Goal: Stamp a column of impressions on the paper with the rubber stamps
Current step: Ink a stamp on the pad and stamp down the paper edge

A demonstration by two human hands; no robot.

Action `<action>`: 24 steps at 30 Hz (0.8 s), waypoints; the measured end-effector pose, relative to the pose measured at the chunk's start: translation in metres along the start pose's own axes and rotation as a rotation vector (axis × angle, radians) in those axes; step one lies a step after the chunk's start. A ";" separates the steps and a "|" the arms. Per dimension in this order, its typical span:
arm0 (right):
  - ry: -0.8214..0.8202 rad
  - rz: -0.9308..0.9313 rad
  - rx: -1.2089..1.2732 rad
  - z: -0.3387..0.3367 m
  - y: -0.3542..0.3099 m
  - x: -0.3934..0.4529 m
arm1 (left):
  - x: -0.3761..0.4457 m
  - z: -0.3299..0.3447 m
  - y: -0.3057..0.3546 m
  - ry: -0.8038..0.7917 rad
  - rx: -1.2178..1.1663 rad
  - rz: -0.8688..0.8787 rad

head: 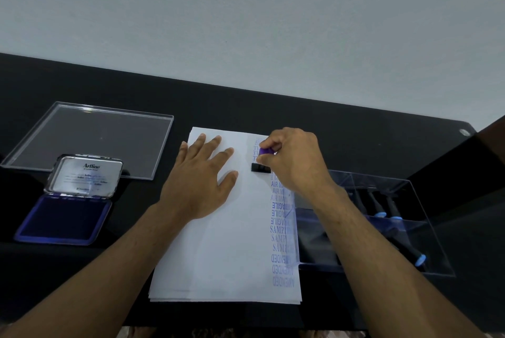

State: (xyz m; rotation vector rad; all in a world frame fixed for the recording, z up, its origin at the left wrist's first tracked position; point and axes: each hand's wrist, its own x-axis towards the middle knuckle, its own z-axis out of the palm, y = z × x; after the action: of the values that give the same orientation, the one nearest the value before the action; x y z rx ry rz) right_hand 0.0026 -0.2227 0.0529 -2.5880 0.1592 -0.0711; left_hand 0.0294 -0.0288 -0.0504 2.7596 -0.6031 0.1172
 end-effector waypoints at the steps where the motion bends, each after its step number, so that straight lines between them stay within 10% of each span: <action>1: 0.003 0.000 0.005 0.000 0.000 0.000 | 0.000 0.000 0.000 0.001 -0.001 0.001; 24: 0.006 0.019 0.034 0.002 0.001 -0.001 | -0.001 0.001 -0.001 0.007 0.005 0.007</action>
State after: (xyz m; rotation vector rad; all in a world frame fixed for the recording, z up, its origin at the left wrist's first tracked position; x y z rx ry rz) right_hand 0.0015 -0.2222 0.0513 -2.5522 0.1829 -0.0746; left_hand 0.0292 -0.0281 -0.0515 2.7613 -0.6118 0.1298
